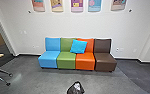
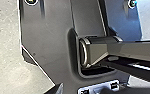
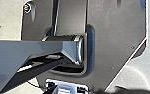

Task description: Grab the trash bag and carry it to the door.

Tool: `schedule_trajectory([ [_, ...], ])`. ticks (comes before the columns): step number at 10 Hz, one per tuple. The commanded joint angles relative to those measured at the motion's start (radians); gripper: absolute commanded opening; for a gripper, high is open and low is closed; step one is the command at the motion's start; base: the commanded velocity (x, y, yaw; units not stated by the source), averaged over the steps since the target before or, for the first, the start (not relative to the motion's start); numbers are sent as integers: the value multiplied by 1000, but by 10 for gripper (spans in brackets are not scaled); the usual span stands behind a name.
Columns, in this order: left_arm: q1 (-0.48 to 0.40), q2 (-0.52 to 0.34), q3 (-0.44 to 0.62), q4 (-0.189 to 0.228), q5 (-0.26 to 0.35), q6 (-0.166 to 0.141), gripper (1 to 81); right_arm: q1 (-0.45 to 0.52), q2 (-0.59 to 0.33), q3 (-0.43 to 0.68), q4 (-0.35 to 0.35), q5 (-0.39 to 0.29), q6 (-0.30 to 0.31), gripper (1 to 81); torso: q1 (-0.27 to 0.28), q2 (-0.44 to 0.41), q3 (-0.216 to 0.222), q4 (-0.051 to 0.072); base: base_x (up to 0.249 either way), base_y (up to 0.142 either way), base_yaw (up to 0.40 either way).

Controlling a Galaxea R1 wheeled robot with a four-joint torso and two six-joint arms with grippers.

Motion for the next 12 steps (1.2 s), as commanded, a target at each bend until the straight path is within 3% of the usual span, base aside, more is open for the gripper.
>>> schedule_trajectory([
  [1, -30, 1, 3, -2, 68, 2, 811, 19, 2, 7, -12, -61, -9, 811, 0, 0, 0, 0, 128, 0, 0],
  [12, -28, 4, 5, 1, 68, 2, 811, 24, 2, 7, -14, -61, -10, 811, 0, 0, 0, 0, 128, 0, 0],
])
